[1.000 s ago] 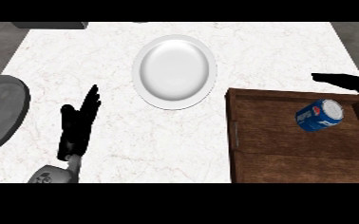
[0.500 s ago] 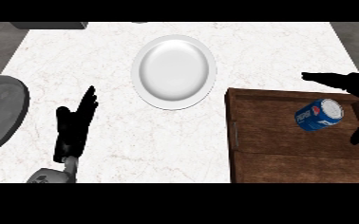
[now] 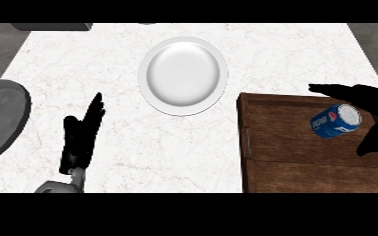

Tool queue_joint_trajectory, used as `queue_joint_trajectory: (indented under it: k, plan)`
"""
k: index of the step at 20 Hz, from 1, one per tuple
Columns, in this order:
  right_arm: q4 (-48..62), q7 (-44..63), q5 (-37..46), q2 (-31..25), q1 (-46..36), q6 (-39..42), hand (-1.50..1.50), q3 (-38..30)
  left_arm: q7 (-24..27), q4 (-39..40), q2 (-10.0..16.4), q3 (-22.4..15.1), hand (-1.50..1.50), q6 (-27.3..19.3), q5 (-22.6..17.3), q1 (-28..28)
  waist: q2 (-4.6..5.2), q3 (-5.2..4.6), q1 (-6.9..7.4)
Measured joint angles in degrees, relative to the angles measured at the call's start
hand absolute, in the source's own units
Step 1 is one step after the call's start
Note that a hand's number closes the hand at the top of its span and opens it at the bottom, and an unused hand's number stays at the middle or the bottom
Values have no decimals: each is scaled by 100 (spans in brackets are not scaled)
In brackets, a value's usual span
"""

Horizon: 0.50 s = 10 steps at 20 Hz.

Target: Pick the can from the tray and place it in the plate

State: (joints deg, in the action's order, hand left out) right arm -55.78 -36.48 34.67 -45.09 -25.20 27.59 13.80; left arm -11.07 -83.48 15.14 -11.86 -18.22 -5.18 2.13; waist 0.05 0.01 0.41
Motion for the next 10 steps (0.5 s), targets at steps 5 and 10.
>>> queue_joint_trajectory:
  k: [5,10]
  plan:
    - [71,15,245,210,-48,-9,150,-53,35,58,-56,190,0,192,2,-8,-1,0,-11]
    - [184,-358,519,278,-105,-353,150,-89,-30,159,-119,314,0,305,50,153,-7,-11,-9]
